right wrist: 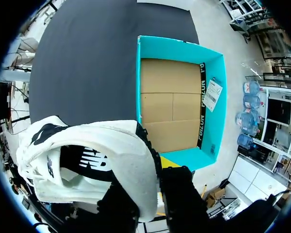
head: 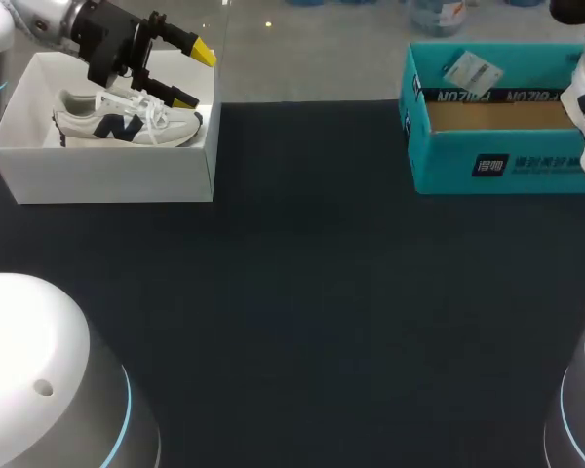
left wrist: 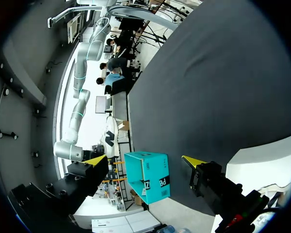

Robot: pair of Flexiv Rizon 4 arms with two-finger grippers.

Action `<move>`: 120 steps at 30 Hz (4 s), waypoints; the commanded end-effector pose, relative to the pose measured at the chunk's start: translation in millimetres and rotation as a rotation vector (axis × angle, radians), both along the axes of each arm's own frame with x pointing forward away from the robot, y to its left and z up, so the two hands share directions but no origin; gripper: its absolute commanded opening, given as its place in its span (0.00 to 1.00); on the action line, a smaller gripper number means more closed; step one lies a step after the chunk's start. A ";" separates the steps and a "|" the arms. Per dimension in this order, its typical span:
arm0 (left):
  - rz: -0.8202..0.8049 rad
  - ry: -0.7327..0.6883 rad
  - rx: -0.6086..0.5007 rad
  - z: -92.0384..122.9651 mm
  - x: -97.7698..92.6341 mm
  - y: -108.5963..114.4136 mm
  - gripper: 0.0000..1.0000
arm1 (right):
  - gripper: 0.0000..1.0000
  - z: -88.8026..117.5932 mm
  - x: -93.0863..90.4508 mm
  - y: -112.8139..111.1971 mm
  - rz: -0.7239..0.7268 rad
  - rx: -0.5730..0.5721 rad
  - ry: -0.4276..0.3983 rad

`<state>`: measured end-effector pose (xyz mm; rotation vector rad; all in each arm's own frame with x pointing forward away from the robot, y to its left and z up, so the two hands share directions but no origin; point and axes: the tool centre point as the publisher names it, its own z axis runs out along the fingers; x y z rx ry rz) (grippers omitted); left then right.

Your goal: Take the shoe out of the shoebox, open the shoe tongue, remove and reinsert the insole, then place the shoe into the shoebox

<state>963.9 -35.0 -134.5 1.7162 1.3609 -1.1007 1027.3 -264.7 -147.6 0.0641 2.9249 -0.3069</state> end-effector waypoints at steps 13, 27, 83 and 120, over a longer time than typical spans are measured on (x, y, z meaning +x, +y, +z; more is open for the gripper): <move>-0.001 -0.001 0.003 0.3 -0.2 0.4 1.00 | 0.00 -13.2 19.2 -49.2 -0.128 0.063 -0.010; -0.001 -0.001 0.003 0.3 -0.2 0.4 1.00 | 0.00 -13.6 20.4 -29.4 -0.712 0.149 -0.003; -0.001 -0.001 0.003 0.3 -0.2 0.4 1.00 | 0.00 -33.5 15.2 -75.4 -1.915 0.243 -0.382; -0.001 -0.001 0.003 0.3 -0.2 0.4 1.00 | 0.00 -118.5 31.6 -91.2 -1.705 0.183 -0.282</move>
